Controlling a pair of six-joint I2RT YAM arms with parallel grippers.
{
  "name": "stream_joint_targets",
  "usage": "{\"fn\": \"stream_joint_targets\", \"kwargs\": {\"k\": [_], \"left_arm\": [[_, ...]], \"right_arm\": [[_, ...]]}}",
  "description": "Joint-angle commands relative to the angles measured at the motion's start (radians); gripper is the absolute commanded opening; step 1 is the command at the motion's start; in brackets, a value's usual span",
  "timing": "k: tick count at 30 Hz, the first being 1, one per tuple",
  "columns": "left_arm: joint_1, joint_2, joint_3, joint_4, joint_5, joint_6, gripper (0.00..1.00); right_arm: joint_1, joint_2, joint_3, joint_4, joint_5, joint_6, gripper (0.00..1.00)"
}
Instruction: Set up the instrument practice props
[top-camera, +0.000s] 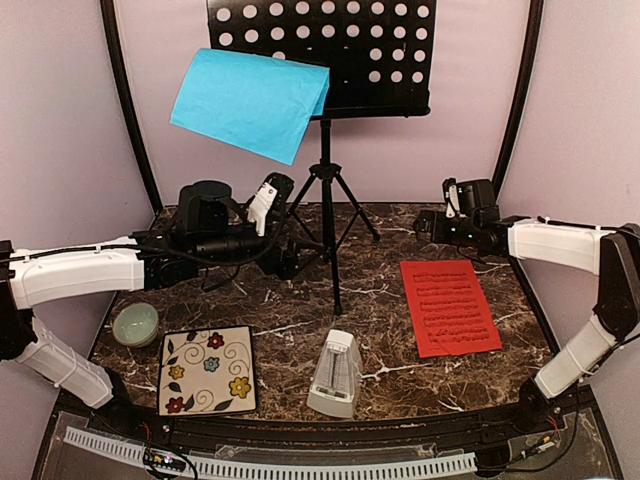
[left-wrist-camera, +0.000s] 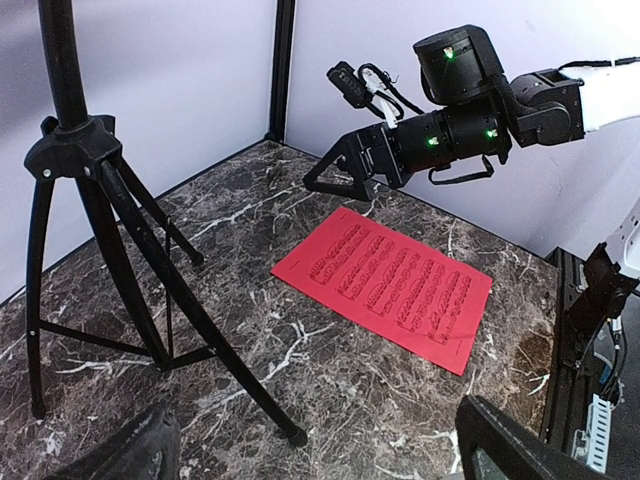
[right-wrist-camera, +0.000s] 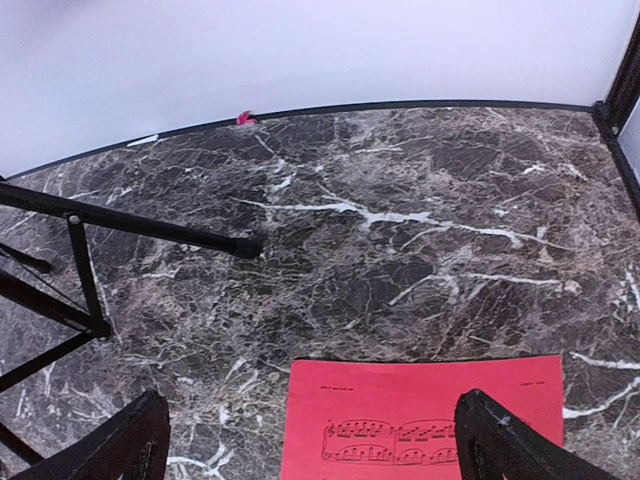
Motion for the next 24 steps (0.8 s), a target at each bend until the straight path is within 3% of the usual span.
{"fn": "stream_joint_targets", "kwargs": {"k": [1,13,24], "left_arm": [[0.006,-0.035,-0.018,-0.007,0.017,-0.018,0.99],[0.025,-0.014,-0.013,-0.048,0.055,-0.015,0.99],[0.074,-0.049,-0.074,0.013,0.096,-0.073,0.99]], "right_arm": [[-0.005,-0.026,-0.041,0.117,-0.069,0.038,1.00],[0.000,0.030,-0.041,0.120,-0.112,0.039,0.98],[0.105,0.169,0.137,-0.141,0.024,-0.059,0.89]]}}
